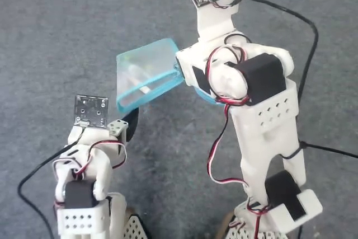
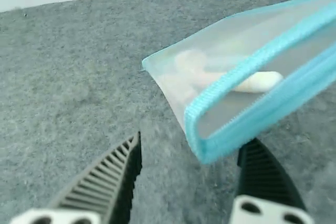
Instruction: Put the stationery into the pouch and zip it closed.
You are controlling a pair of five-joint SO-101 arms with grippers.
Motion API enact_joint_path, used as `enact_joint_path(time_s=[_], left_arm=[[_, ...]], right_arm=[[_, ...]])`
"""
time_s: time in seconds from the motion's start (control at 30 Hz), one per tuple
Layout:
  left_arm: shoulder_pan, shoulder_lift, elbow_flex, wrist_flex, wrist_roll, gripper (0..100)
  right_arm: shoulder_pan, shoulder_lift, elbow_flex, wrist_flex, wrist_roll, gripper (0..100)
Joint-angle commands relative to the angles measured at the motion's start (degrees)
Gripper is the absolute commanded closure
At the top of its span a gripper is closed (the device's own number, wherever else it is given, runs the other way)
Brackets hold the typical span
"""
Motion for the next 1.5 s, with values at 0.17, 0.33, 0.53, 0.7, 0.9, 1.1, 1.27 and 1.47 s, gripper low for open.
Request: enact_joint_path(time_s=[0.17, 0.33, 0.53, 0.7, 0.9, 1.1, 1.27, 1.47], left_arm=[[0.2, -0.4, -6.3, 1.2, 6.7, 72], [-1.8, -0.4, -7.6, -0.7, 9.1, 72], [-5.3, -0.4, -7.5, -3.6, 8.9, 72], [-3.9, -0.4, -11.2, -1.3, 7.6, 72], [-2.6, -0.4, -9.8, -0.8, 7.5, 72], [1.3, -0.4, -5.4, 0.1, 4.5, 65], [6.6, -0.4, -5.3, 1.6, 2.8, 60], [3.1, 0.1, -1.8, -3.0, 2.0, 60]], right_arm=[[0.8, 1.8, -1.7, 1.4, -1.7, 99.3], [0.9, 5.9, -1.7, 0.7, -1.8, 99.3], [0.9, 6.6, -1.7, -3.1, -1.8, 99.3], [2.7, 8.7, -1.8, -4.7, -1.8, 99.3], [3.7, 10.5, -1.8, -5.8, -1.8, 99.3], [3.5, 7.5, -1.8, -5.4, -1.8, 99.3], [3.2, 7.2, -1.8, -4.0, -1.7, 99.3], [3.3, 6.9, -1.8, -2.7, -1.6, 99.3]])
